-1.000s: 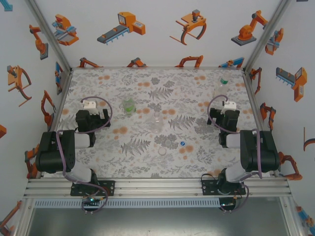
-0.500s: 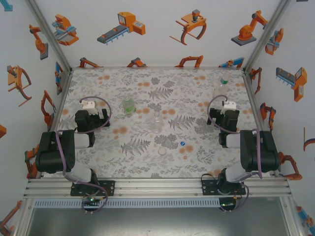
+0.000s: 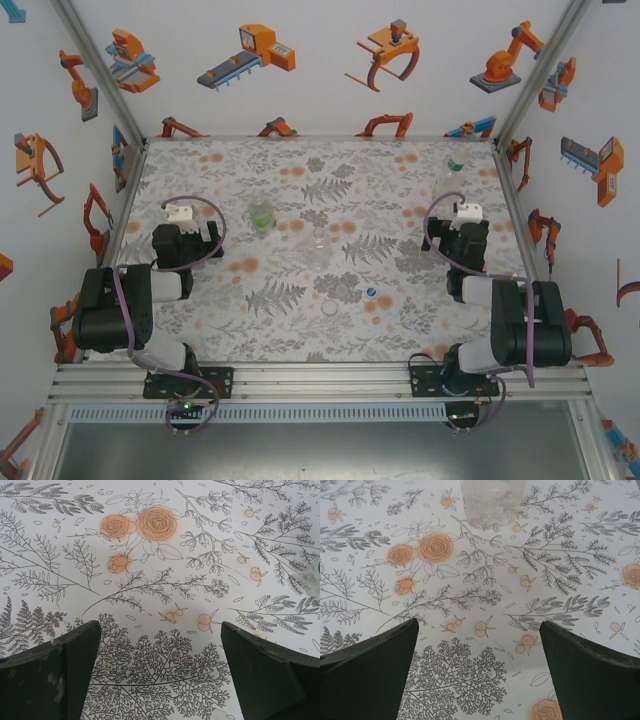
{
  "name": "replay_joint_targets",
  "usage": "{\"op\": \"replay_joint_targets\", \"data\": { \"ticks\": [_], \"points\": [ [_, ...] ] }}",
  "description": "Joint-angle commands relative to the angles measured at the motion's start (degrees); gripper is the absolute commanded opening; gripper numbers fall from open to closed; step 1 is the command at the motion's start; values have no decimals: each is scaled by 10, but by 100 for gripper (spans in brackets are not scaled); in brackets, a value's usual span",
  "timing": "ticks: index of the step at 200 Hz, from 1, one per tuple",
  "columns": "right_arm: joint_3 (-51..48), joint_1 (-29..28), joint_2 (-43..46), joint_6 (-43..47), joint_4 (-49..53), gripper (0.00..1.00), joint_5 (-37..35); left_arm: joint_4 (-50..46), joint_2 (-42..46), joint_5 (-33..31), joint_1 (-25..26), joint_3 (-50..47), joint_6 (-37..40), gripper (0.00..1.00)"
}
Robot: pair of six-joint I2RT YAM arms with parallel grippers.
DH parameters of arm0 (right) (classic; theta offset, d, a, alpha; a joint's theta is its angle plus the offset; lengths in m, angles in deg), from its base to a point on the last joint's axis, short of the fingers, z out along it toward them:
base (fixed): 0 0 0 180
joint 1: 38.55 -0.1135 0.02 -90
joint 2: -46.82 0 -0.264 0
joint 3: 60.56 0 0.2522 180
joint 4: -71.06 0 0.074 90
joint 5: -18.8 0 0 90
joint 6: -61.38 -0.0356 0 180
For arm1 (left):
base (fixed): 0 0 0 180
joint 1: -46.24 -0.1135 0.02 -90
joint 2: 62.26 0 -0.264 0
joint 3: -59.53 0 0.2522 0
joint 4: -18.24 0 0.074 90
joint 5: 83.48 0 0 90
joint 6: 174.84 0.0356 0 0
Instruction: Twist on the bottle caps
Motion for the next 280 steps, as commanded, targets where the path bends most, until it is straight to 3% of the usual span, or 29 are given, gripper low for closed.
{"op": "replay_joint_targets", "data": {
  "ticks": [1, 56, 86, 134, 165, 280],
  "points": [
    [44, 5, 17, 5, 68, 96, 8, 9, 2, 10, -2, 12, -8, 97],
    [127, 4, 58, -5, 195, 96, 13, 9, 1, 9, -2, 13, -8, 97],
    [187, 5, 32, -15, 235, 94, 50, 7, 1, 8, -2, 14, -9, 97],
    [245, 6, -36, -62, 212, 93, 84, 6, 1, 7, -1, 15, -8, 97],
    [271, 10, -78, -84, 189, 92, 59, 5, 1, 7, -1, 15, -9, 97],
    [318, 29, -209, -28, 70, 91, 16, 3, 1, 6, 0, 16, -8, 97]
  ]
}}
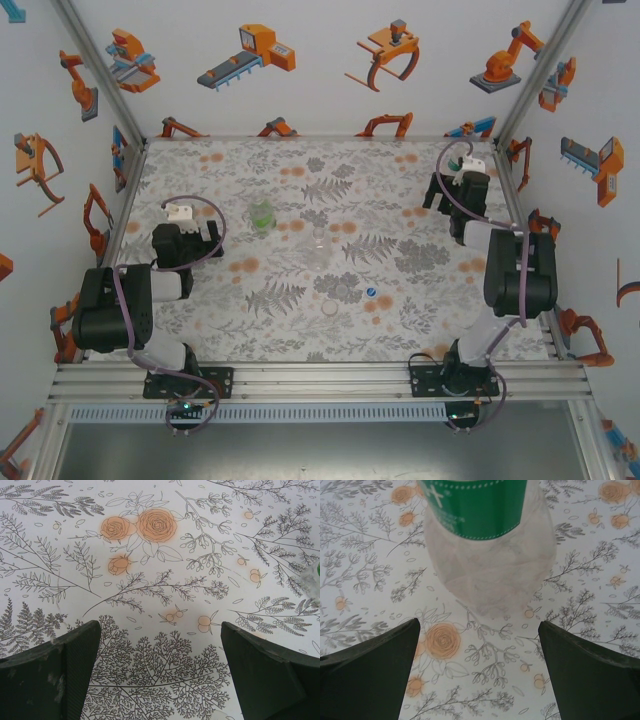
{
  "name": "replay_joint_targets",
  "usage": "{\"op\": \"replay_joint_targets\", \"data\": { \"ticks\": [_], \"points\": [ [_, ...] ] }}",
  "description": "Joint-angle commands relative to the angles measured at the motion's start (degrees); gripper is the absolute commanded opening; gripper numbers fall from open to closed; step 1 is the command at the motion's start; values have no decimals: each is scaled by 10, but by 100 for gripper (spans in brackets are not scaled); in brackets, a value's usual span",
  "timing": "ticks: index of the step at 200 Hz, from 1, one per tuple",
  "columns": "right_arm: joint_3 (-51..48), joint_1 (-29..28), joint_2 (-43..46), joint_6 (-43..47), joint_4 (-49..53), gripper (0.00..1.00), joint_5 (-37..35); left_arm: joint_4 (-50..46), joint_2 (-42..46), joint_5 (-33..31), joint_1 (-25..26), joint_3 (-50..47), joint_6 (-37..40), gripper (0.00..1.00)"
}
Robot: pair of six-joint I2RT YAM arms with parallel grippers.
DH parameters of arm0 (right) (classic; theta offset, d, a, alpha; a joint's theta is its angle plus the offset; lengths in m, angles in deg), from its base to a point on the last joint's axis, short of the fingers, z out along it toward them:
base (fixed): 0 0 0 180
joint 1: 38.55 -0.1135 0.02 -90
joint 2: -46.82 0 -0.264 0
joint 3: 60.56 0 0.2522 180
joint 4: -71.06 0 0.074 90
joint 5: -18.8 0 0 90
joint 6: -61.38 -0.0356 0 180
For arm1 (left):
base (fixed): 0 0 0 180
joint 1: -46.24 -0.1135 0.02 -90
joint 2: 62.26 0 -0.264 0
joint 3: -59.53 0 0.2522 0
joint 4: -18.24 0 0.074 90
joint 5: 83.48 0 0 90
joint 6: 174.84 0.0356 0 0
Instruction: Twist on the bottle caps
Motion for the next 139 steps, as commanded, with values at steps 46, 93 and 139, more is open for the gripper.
{"op": "replay_joint_targets", "data": {
  "ticks": [46, 93, 139],
  "points": [
    [37, 13, -53, 23, -133, 91, 0, 3, 0, 6, 0, 15, -8, 97],
    [53, 12, -70, 30, -154, 88, 10, 2, -1, 6, -1, 16, -8, 97],
    [61, 14, -89, 26, -174, 77, 15, 2, 0, 6, 0, 16, -7, 97]
  ]
}}
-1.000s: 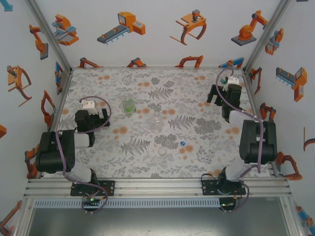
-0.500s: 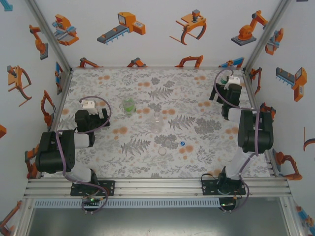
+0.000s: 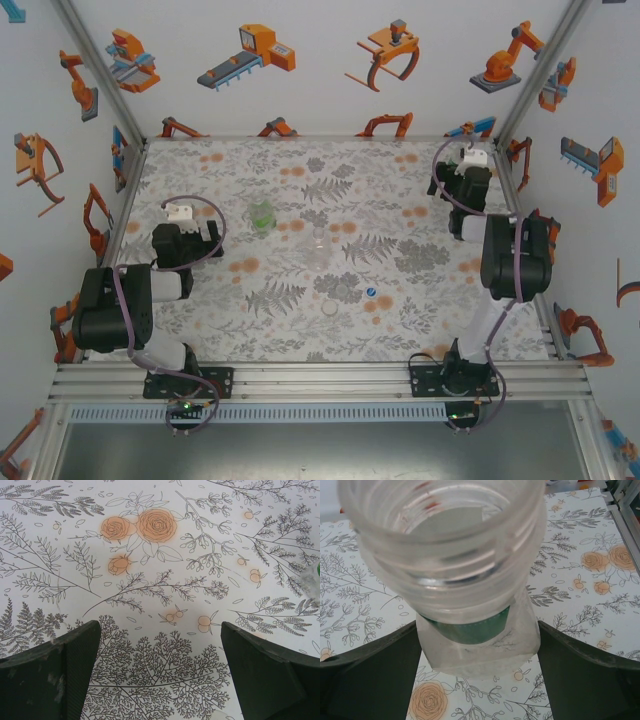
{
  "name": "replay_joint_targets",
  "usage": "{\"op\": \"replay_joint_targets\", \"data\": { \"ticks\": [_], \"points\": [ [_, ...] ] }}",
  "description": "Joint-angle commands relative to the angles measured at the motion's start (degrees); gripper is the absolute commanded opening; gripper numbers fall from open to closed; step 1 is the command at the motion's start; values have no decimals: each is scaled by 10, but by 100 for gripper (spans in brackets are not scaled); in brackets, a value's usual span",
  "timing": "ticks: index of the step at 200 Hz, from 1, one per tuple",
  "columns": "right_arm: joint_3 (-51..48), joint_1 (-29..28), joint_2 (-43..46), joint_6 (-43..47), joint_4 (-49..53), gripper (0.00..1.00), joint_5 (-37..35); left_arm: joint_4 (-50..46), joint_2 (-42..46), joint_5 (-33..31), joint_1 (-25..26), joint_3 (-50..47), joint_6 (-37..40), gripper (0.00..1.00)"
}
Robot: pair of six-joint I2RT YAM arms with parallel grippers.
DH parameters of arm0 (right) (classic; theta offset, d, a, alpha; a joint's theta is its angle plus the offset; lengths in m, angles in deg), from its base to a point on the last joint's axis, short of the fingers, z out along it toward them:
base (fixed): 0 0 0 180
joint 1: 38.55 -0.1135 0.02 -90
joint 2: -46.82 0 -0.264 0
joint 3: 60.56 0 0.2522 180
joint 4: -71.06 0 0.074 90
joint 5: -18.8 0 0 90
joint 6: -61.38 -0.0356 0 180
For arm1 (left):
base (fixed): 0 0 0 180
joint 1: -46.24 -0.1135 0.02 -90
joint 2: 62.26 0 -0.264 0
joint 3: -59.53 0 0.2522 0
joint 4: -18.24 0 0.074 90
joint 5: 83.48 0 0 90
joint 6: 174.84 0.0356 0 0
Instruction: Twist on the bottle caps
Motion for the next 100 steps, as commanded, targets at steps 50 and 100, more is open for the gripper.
{"op": "replay_joint_targets", "data": {
  "ticks": [50, 100],
  "points": [
    [30, 5, -16, 11, -36, 64, 21, 2, 0, 6, 0, 16, -8, 97],
    [23, 5, -12, 18, -34, 47, 34, 2, 0, 6, 0, 16, -8, 97]
  ]
}}
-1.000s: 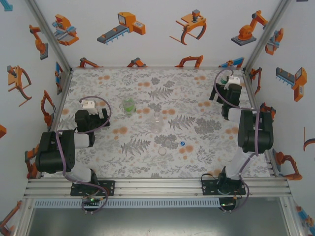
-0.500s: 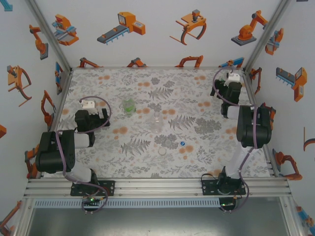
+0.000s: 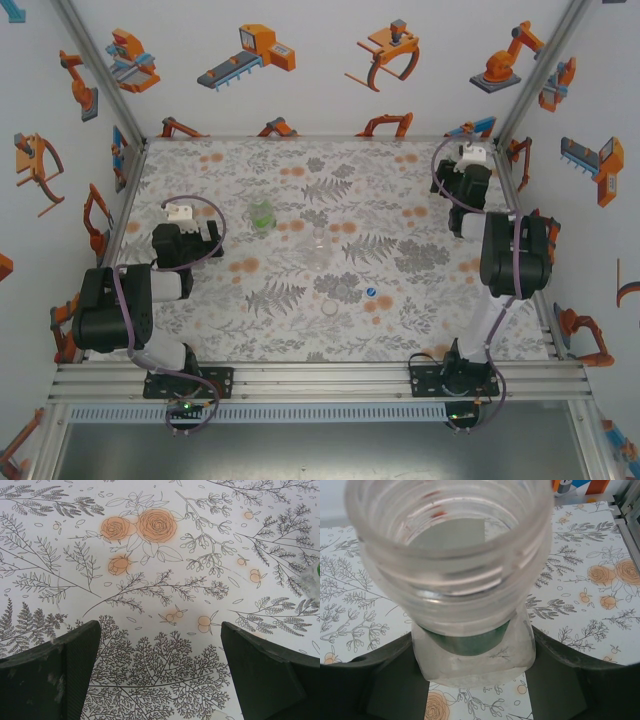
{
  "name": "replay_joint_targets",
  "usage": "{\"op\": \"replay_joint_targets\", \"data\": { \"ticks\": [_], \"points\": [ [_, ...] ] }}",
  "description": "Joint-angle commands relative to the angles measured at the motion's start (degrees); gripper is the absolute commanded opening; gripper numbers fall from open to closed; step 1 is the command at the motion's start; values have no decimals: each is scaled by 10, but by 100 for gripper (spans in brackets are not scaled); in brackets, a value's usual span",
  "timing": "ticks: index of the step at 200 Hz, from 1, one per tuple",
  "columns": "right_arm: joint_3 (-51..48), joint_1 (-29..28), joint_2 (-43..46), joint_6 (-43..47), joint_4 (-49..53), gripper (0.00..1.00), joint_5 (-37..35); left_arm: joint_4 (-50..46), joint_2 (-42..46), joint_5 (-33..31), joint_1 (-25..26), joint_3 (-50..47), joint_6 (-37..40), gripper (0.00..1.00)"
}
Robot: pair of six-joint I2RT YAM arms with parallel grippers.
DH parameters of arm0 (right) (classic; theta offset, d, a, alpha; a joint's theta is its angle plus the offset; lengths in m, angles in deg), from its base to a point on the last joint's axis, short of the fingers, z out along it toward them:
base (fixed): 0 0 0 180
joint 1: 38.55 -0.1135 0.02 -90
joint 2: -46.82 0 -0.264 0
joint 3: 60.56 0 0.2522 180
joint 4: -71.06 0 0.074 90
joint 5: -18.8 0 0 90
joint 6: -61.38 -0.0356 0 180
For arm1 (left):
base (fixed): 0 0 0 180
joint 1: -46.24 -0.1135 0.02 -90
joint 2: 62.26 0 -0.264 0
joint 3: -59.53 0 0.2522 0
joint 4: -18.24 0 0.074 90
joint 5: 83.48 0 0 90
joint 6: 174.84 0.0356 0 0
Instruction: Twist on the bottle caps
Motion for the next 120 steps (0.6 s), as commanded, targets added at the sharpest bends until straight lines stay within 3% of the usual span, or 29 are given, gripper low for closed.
{"op": "replay_joint_targets", "data": {
  "ticks": [1, 48, 120],
  "points": [
    [6, 5, 0, 10, -24, 47, 16, 2, 0, 6, 0, 15, -8, 97],
    [-23, 5, 65, 16, 10, 40, 51, 2, 0, 6, -1, 14, -8, 97],
    [-113, -7, 275, 25, 181, 36, 140, -34, 30, -6, -2, 22, -14, 97]
  ]
}}
